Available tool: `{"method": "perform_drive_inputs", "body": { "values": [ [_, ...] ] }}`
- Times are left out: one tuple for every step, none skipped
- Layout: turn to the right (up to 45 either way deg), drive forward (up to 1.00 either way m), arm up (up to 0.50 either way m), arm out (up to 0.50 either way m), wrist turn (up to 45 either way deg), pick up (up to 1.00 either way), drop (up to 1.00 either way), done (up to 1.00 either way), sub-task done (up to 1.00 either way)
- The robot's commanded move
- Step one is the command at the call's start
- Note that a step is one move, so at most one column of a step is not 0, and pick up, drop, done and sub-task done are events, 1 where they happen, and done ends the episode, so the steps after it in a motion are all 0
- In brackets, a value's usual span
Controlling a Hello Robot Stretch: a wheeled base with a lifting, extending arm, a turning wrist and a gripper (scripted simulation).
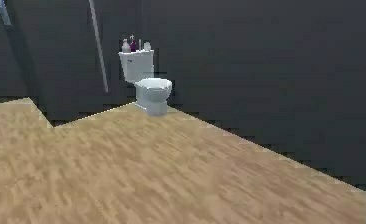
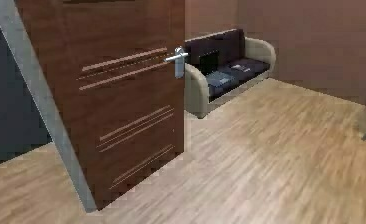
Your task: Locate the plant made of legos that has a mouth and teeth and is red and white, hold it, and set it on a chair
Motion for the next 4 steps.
{"method": "perform_drive_inputs", "body": {
  "values": [
    [-42.0,0.0,0.0,0.0,0.0,0.0,0.0,0.0,0.0],
    [0.0,1.0,0.0,0.0,0.0,0.0,0.0,0.0,0.0],
    [-3.0,0.0,0.0,0.0,0.0,0.0,0.0,0.0,0.0],
    [-3.0,0.0,0.0,0.0,0.0,0.0,0.0,0.0,0.0]
  ]
}}
